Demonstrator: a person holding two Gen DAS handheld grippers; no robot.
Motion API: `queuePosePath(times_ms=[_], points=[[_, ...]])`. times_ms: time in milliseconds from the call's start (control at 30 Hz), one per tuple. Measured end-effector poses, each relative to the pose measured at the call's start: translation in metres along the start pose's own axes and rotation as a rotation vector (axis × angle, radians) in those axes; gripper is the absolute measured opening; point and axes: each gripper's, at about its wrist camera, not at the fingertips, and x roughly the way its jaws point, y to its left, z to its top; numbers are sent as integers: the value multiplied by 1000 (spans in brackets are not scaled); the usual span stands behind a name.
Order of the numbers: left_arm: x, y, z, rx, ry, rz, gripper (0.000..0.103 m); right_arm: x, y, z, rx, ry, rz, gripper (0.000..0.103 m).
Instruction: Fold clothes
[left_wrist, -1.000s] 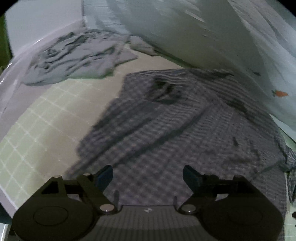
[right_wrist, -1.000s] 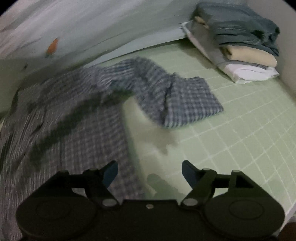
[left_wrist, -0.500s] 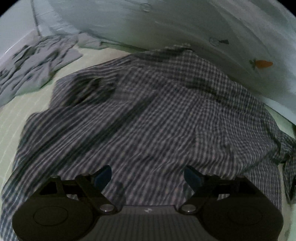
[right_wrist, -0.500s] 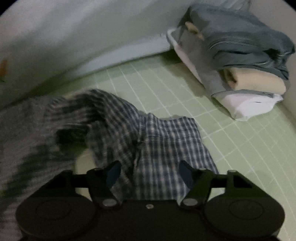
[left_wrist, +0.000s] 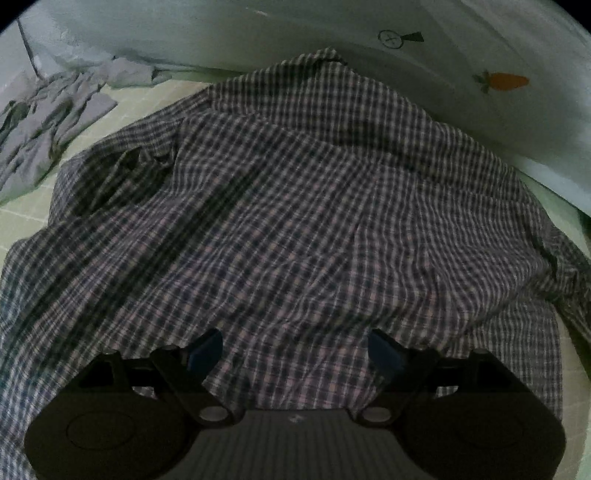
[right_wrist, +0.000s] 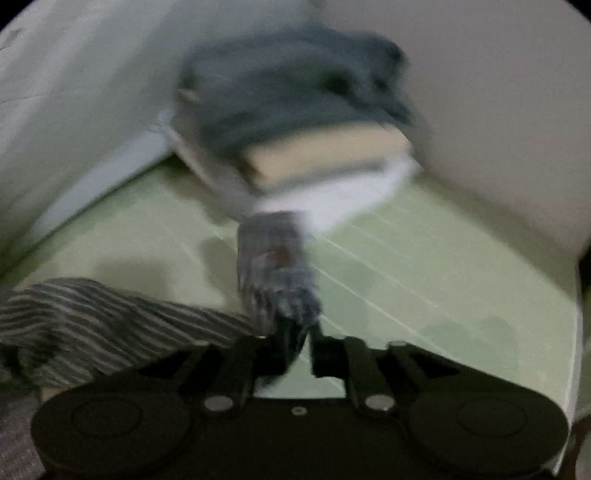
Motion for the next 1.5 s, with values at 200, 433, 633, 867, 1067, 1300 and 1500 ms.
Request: queuePosePath(times_ms=[200,433,633,867,1067,1300,1500], points=[[-3,0,-3,1,-2,-11,87,11,-31,-4,213,87,81,55],[-5,8,-7,-52,8,-15,87,6,-38,3,210,25,95,3],[-4,13,-5,-77,2,-5,87,11,-42,-3,40,47,-83,4],[0,26,3,-82,6,17,87,-3,4,2,-125,-31,-69,61],[11,34,15,-117,18,43,88,2,103,18,-321,-33,244,72],[25,45,23,-155,34,61,88,10,236,21,-532,29,658,80],[34,49,29,-144,38,66,89,25,319,11,-788,102,818,52]])
